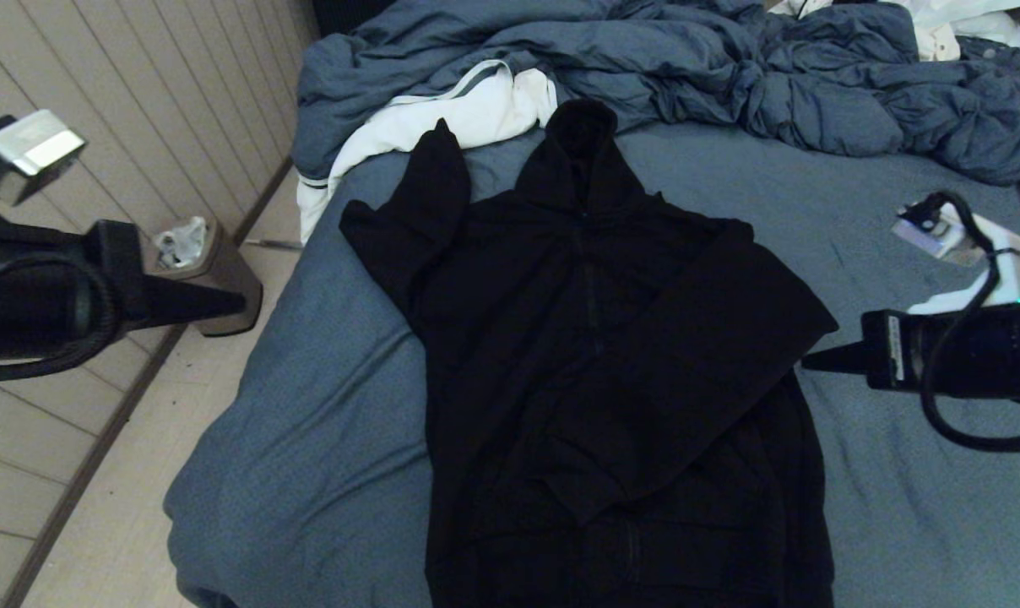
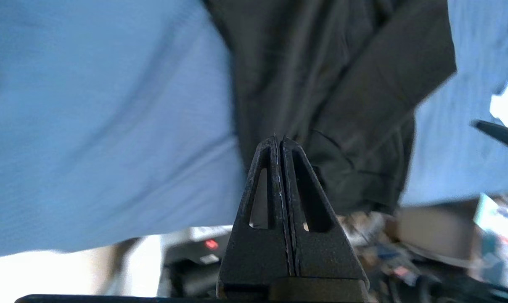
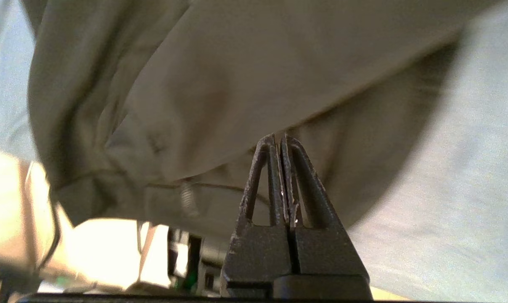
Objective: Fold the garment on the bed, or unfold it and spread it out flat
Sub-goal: Fold the black sweatshirt
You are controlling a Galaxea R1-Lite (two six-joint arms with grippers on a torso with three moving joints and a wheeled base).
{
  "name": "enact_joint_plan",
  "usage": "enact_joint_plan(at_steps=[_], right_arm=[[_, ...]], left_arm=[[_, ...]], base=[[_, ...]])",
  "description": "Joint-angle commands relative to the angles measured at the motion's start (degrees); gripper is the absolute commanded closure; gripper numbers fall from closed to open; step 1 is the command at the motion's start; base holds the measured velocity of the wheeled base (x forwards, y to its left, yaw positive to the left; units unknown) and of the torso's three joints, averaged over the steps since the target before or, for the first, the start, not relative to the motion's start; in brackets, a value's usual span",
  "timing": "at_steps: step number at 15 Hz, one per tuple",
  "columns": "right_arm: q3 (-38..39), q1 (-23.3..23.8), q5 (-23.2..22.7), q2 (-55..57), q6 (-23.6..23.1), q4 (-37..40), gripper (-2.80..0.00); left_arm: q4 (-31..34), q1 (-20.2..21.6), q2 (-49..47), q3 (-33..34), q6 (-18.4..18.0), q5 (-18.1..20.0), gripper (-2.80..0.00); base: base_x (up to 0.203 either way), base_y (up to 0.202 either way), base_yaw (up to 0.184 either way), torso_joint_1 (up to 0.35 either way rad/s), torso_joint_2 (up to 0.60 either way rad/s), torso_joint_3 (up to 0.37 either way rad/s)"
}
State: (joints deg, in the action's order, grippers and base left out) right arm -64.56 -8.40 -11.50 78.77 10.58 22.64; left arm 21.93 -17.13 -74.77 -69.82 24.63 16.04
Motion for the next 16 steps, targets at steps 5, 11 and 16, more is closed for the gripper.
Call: enact_joint_plan(at_steps=[5, 11, 16], right_arm=[[-0.45, -10.83, -0.27, 5.34, -0.12, 0.3, 0.0], [-0.45, -21.76, 0.23, 12.04, -0.11, 0.34, 0.0], [-2.48, -24.83, 4.82, 17.74, -0.81, -0.23, -2.8]], left_arm=[[-5.85, -8.15, -11.88, -2.28, 4.31, -0.88, 0.0], [-10.57, -9.71, -12.13, 2.03, 7.17, -1.27, 0.0], [-16.08, -9.94, -13.66, 5.62, 8.81, -1.19, 0.0]], base=[[0.0, 0.0, 0.0, 0.0, 0.0, 0.0], [0.0, 0.0, 0.0, 0.0, 0.0, 0.0], [0.0, 0.0, 0.0, 0.0, 0.0, 0.0]])
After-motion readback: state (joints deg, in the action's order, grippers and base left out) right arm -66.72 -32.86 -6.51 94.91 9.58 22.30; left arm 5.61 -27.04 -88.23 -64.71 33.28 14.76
